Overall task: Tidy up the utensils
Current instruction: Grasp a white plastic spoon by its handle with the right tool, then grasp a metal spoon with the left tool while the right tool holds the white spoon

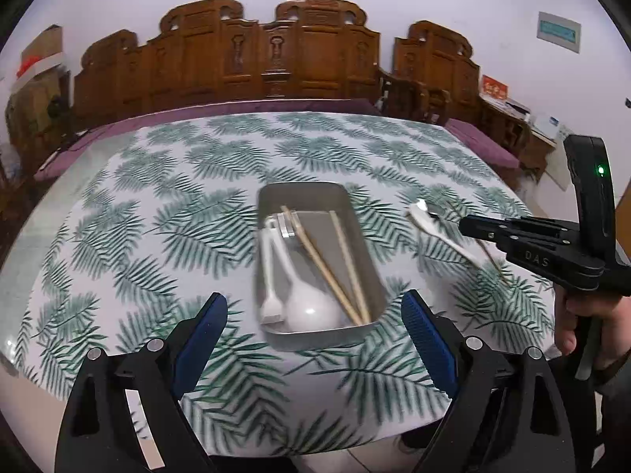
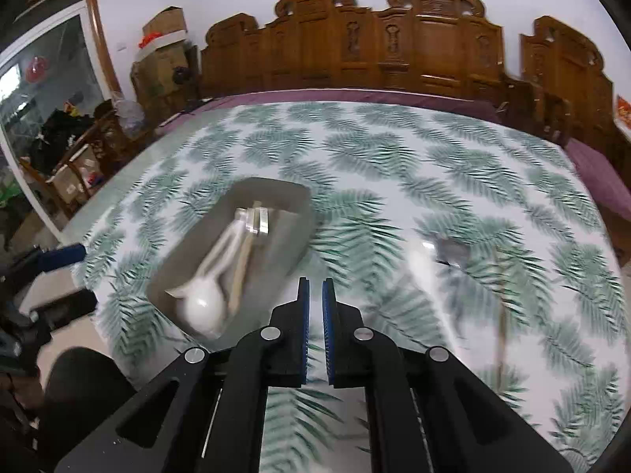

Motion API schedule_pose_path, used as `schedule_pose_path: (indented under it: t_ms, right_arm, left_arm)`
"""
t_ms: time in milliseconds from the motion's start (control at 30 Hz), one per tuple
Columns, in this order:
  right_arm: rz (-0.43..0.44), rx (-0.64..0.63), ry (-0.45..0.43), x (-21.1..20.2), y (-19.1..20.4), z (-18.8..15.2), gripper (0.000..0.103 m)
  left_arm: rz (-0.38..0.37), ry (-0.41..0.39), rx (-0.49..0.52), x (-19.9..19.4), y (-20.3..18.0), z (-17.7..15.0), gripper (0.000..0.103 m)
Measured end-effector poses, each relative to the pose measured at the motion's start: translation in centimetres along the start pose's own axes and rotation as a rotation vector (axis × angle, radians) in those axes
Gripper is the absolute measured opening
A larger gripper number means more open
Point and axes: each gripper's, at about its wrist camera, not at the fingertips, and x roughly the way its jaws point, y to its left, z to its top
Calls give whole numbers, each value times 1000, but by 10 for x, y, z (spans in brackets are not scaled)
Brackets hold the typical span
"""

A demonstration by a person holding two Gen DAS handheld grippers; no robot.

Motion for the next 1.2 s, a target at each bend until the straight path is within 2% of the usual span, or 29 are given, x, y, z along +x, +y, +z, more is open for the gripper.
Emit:
schedule_pose_path:
  t_ms: [233,333,467,667,833,967,1200]
  right_arm:
    - [-84,63,-1,-12,-57,-13,9]
    - [-98,85,-5,-12,-74,-15,19]
    - [-106,90,9,-3,-89,-14,21]
    - [-80,58,58,27,-91,-14,21]
    - [-53,23,134,63,-90,-16,21]
    - [-27,-6,146,79,-89,-14,21]
    - [-42,-48,193,103,-88,-11,21]
  left_arm:
    - [-41,-12,42,10,-28,7,90]
    - [-51,-11,68,14,-40,11,90]
    - [-67,-7,103,21,-53,17,90]
    - [-87,12,147,35,-69,23,90]
    - [-106,27,160,47,-78,26,90]
    - [-115,45,177,59,-84,26,90]
    - [-123,64,191,73,-89,26,90]
